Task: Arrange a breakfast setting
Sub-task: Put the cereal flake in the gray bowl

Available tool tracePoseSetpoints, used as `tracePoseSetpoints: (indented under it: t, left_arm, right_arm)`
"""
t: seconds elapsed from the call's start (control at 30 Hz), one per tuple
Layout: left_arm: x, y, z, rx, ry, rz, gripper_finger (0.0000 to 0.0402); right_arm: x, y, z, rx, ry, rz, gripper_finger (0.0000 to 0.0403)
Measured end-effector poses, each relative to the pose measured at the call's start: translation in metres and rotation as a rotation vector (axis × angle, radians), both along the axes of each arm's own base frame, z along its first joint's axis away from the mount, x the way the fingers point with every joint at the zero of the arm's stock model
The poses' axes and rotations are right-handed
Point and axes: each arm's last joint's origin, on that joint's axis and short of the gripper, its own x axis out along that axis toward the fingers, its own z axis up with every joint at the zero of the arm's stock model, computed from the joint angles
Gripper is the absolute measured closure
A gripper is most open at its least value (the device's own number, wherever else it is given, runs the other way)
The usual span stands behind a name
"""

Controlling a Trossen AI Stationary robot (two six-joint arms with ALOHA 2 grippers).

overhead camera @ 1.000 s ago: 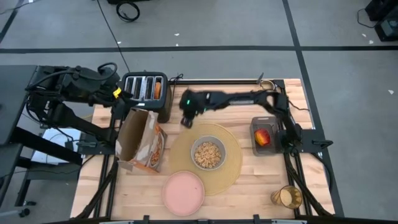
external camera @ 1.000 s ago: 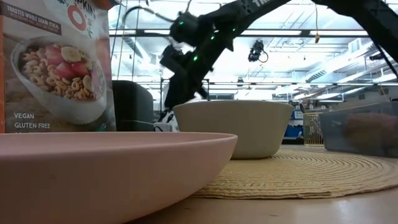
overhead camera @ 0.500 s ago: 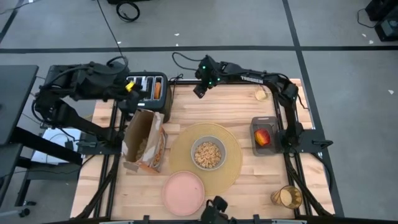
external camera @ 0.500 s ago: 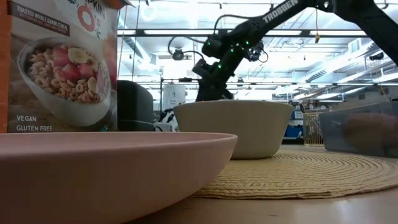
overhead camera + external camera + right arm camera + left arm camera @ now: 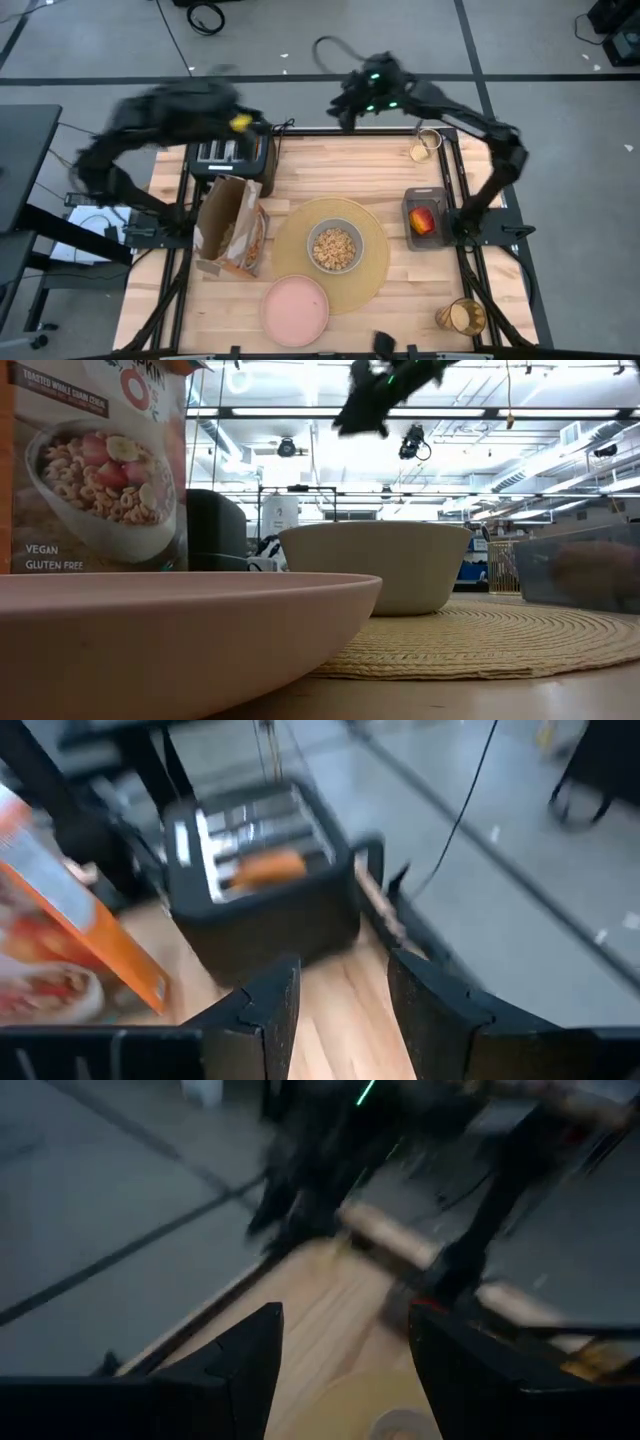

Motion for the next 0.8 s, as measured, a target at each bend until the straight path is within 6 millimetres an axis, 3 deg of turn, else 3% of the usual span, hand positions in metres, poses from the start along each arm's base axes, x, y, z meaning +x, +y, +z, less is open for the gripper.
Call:
tracePoseSetpoints:
  t: [0.2, 0.37, 0.6, 0.8]
  left_arm:
    - [0.083, 0.039, -0.06, -0.153, 0.237, -0.131, 0.0182]
    - [0.134, 0.062, -0.114, -0.169, 0.428, -0.248, 0.0182]
    - [0.177, 0.069, -0.195, -0.227, 0.753, -0.43, 0.0183]
    - [0.193, 0.06, -0.232, -0.122, 0.863, -0.624, 0.0185]
  right_arm:
    - [-0.055, 0.037, 0.063, -0.115, -0.154, 0.002, 0.0242]
    - [-0.098, 0.067, 0.086, -0.1, -0.161, -0.037, 0.0242]
    - [-0.143, 0.115, 0.095, -0.046, -0.098, -0.074, 0.0242]
    - [-0.169, 0.144, 0.095, 0.048, -0.081, -0.133, 0.0242]
